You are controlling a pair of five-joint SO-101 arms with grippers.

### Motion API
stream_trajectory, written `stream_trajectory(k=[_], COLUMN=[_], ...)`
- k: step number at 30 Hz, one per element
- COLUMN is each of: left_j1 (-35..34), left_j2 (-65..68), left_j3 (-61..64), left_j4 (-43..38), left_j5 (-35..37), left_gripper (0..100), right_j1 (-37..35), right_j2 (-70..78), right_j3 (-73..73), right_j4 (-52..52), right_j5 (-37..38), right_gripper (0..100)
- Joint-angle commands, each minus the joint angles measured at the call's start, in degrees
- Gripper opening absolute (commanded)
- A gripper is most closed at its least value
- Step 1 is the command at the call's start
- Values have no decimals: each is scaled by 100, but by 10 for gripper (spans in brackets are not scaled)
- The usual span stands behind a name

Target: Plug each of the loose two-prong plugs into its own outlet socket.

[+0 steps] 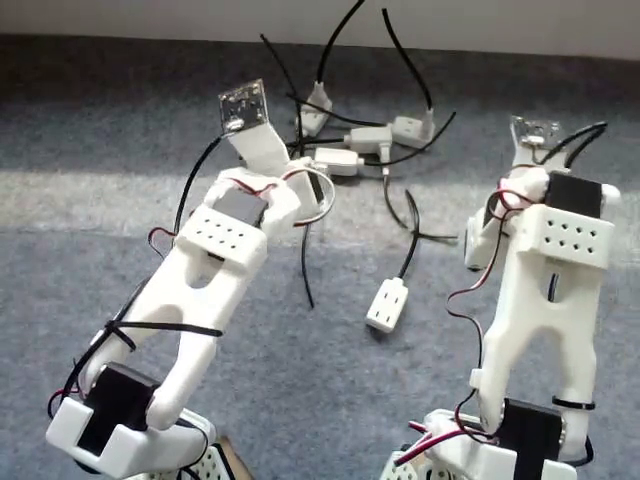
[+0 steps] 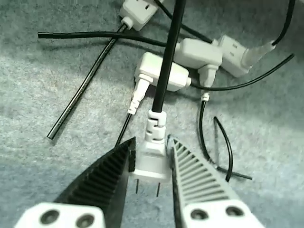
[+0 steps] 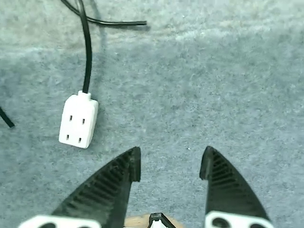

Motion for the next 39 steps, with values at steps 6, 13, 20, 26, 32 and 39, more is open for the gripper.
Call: stream_trajectory(k=[6,13,20,26,32,39], left_j1=[-752,-673,-523,101,488,488], left_j2=[-435,-1912,-2334,-2440,-2782,-3670], left_j3=[-980,-1033,127,1015,1446,1868], left_j4=[563,2013,1433,457,97,97], left_j5=[1952,2681,2681,2664,2681,2690], left_gripper=[10,7,7,7,7,7], right_j1=[-1305,-2229,-3029,-3934,-4435,-4127], right_j2=[-233,-233,-242,-576,-3081,-5367], right_j3=[-40,-22,-13,154,1420,3864], right_j4=[-382,-637,-295,-233,-998,-2853], right_j5=[18,18,62,668,765,756], right_gripper=[205,3,6,7,7,7])
